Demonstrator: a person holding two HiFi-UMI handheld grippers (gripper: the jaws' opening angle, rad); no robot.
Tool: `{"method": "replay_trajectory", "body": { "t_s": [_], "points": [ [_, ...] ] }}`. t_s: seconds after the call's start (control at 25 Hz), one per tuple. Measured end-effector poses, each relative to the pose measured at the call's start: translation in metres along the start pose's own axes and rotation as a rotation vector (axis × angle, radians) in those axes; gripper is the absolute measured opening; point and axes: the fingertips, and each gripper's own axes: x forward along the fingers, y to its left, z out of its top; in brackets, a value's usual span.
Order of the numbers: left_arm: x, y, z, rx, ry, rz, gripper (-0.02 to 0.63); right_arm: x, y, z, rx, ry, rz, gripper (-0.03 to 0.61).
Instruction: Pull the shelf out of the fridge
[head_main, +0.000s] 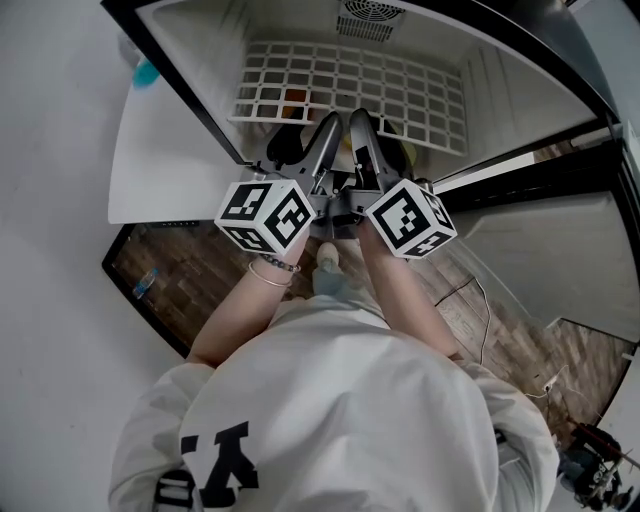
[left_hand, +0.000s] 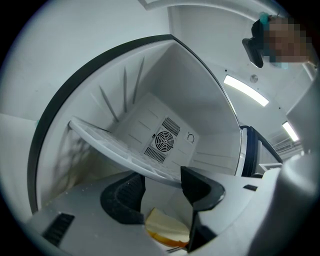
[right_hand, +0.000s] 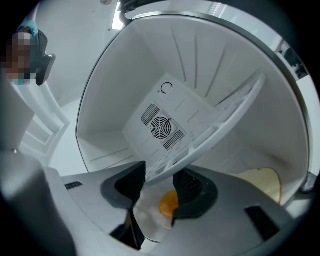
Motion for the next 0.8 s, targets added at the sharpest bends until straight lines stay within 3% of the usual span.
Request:
{"method": "replay_trajectory", "body": {
  "t_s": [0.8],
  "points": [
    [-0.019, -0.009, -0.004, 0.004, 0.009, -0.021, 0.224, -0.020, 0.006, -0.005, -0.001, -0.017, -0.014, 0.189]
  ]
}}
